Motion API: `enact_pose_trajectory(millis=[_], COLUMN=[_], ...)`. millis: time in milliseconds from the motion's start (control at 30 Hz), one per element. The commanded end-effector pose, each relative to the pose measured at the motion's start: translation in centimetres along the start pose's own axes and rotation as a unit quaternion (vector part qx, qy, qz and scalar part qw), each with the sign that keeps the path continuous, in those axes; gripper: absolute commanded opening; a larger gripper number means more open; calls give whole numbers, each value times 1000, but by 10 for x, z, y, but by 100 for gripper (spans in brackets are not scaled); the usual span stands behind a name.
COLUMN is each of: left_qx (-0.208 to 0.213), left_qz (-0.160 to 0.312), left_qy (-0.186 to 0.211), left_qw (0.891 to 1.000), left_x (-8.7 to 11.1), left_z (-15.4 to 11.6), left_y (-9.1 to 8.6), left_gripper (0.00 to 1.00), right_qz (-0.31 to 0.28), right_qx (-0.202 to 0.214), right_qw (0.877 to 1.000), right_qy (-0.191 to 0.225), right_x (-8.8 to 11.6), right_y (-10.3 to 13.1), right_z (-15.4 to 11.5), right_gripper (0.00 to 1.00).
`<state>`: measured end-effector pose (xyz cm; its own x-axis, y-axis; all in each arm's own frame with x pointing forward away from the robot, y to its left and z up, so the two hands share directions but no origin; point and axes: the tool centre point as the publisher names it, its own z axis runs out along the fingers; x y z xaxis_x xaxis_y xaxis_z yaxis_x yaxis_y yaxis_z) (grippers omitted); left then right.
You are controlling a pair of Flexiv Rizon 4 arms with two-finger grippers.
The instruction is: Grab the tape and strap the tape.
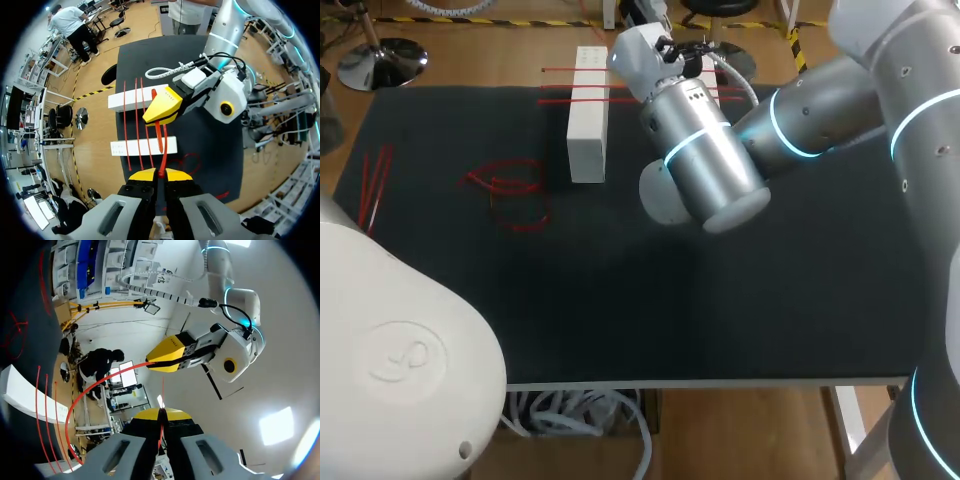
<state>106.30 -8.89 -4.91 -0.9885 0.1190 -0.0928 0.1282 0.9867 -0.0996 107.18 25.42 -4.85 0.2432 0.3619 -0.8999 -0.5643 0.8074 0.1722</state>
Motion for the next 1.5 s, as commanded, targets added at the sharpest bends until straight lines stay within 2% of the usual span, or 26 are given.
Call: enact_pose_trajectory(millis=[33, 533, 967, 1500], left_qx=[-2, -2, -2, -2], left_qz=[0, 0, 0, 0], left_qy=[2, 2, 2, 2], left_qw=[1000, 1000, 1000, 1000], left_x=[-1, -1, -1, -1], left_z=[-1, -1, -1, -1], left_y=[0, 0, 0, 0], left_gripper=[0, 0, 0, 0], right_qz=[-7, -48, -80, -102], right_qx=[-6, -8, -4, -9], right_qw=[1000, 999, 997, 995], right_qy=[5, -12, 7, 4], right_x=[-7, -11, -8, -5], right_y=[1, 2, 2, 10], right_z=[2, 6, 1, 11], right_gripper=[0, 0, 0, 0])
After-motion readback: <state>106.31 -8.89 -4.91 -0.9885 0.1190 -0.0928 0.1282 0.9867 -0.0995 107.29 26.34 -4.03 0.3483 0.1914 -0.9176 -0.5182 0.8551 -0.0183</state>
